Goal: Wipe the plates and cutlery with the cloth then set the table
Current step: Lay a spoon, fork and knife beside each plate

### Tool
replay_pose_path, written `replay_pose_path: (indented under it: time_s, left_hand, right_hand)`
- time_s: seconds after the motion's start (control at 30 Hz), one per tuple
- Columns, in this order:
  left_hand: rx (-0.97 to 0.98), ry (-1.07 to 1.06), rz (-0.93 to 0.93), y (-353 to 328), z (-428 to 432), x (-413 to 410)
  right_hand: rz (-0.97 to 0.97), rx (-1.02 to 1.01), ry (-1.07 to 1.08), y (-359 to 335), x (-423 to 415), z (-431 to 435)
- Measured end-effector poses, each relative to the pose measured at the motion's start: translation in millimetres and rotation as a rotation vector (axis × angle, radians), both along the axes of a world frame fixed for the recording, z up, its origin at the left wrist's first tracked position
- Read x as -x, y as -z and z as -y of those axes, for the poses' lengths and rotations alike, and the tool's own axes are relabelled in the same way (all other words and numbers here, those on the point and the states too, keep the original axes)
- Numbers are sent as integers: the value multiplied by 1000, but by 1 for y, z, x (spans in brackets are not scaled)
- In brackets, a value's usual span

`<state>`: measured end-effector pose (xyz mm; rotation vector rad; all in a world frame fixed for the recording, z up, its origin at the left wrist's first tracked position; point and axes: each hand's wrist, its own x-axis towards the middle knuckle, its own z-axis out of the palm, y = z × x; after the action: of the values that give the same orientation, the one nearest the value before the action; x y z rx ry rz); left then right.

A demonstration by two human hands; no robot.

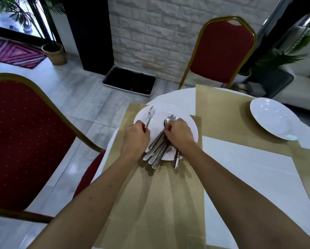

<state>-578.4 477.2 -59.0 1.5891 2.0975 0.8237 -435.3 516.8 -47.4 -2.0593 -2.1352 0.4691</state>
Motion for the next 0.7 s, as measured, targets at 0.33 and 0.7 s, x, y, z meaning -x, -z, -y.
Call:
replay_pose_path:
  time_s: [0.33,0.7]
  left_hand:
    - [115,73,-73,-6,-2,-18]
    - [61,-46,176,-10,8,-8]
  right_hand:
    - [71,71,143,-11,7,7]
    - [-407,237,525,-6,21,-4]
